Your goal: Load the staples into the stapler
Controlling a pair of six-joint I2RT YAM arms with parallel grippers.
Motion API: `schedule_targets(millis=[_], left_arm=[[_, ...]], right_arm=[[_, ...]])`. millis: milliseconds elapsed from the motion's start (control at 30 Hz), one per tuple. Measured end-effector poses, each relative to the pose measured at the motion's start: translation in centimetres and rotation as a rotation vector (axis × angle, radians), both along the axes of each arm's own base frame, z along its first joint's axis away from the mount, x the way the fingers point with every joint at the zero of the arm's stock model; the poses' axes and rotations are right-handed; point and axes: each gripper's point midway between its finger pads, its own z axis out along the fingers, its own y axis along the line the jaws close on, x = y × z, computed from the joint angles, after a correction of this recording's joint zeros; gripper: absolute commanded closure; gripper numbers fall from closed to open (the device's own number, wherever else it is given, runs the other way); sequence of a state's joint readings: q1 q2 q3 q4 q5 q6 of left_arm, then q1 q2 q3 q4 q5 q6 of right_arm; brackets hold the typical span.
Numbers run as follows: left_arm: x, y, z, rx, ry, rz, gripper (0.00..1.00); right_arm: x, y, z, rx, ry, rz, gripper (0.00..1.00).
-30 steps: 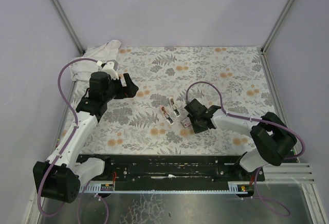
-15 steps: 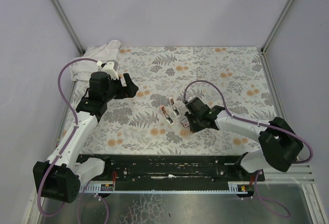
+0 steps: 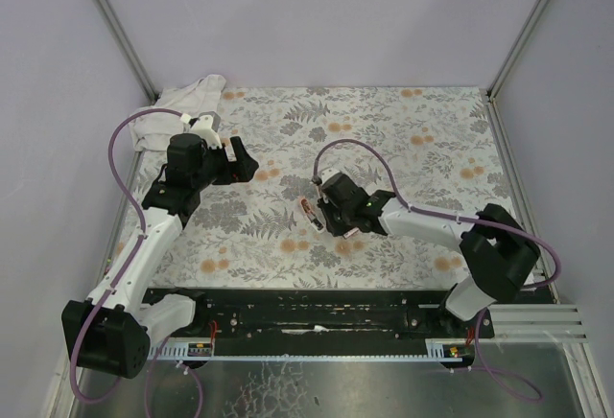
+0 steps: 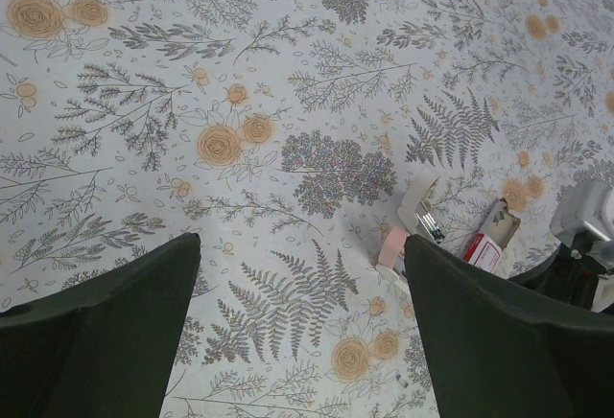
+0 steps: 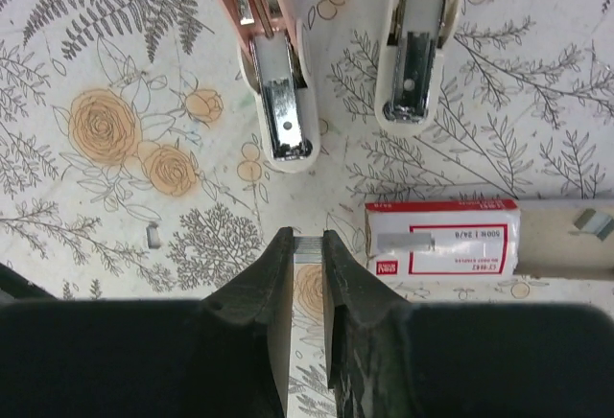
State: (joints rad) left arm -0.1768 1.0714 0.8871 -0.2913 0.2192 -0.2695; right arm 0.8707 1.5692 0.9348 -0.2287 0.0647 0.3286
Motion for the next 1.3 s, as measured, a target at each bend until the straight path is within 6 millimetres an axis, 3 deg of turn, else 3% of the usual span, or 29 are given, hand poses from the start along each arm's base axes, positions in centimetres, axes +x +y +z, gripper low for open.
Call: schedule_targets(millis=[400, 1300], left_arm=[[0.0, 0.0, 0.0, 0.000, 0.001, 0.000, 0.14], [0.0, 0.1, 0.0, 0.000, 0.001, 0.003, 0.14]], right_arm=[[1.7, 2.8, -0.7, -0.006, -0.023, 0.024, 0.81], [3.0, 3.9, -1.7, -0.040, -0.048, 0.062, 0.82]])
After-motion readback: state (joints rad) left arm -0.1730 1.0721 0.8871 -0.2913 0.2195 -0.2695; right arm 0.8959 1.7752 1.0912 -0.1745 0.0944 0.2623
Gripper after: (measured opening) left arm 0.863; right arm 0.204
